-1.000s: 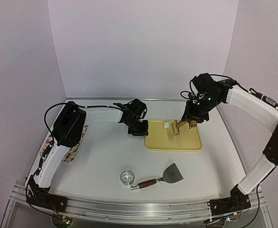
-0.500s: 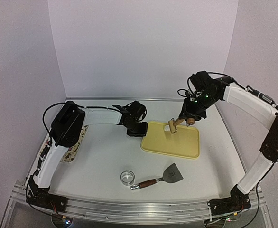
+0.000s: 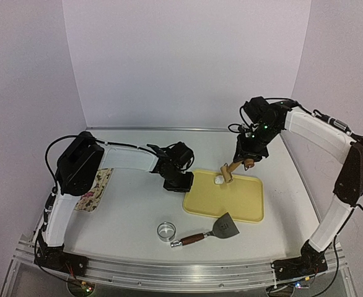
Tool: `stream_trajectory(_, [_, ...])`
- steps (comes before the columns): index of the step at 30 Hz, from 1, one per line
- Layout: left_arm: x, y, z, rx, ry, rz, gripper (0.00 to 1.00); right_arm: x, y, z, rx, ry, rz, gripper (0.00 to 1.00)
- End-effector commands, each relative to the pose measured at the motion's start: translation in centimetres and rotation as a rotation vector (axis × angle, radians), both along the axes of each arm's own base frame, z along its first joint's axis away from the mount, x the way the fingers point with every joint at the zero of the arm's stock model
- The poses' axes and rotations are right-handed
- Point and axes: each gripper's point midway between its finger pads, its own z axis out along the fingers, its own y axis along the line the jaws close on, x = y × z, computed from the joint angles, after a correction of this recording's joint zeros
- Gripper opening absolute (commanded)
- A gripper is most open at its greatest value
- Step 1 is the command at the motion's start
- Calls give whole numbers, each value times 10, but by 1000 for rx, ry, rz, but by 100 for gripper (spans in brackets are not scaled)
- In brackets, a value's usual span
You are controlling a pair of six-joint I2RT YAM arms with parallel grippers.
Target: Roll out the dumpling wrappers from the dough
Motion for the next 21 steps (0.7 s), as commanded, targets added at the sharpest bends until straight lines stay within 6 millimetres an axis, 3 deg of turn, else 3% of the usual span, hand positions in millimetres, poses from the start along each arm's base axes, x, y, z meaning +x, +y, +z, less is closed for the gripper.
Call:
stream_trajectory(1, [-20, 11, -5, 45, 58, -18, 0, 5, 1, 6, -29, -8, 48, 0])
stream_trajectory(21, [-21, 5, -5, 30, 52, -16, 0, 33, 8, -14, -105, -28, 129, 0])
